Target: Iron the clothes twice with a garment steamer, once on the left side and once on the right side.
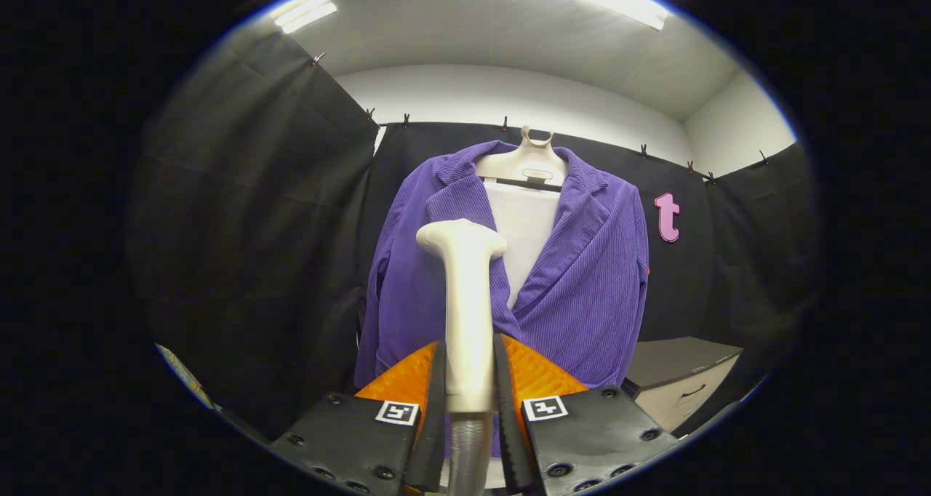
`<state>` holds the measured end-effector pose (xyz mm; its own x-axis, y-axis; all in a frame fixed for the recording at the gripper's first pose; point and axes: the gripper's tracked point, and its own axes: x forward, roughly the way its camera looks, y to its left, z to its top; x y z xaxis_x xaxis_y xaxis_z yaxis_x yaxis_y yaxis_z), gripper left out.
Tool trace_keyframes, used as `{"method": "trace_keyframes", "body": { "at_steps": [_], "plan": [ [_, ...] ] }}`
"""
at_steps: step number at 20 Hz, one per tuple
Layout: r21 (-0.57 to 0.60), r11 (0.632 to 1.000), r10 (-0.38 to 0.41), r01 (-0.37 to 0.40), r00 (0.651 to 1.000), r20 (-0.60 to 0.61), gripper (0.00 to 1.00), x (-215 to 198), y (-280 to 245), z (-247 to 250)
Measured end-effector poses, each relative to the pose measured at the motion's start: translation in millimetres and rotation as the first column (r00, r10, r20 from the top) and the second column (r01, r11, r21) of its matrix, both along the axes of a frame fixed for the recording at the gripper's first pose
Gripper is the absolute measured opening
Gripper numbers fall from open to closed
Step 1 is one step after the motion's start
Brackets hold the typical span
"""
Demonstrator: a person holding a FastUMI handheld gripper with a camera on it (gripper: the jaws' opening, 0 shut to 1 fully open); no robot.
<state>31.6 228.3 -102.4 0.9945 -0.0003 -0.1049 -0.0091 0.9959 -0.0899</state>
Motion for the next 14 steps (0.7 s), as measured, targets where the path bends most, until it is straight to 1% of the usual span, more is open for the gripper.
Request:
{"method": "trace_keyframes", "body": {
  "at_steps": [8, 11, 14],
  "plan": [
    [-0.015, 1.0, 0.016, -0.018, 0.993, -0.113, 0.39, -22, -3, -54],
    [-0.02, 0.999, 0.024, -0.027, 0.987, -0.158, 0.39, -23, -1, -72],
    [-0.029, 0.999, 0.034, -0.04, 0.98, -0.197, 0.39, -40, -2, -94]
  ]
}}
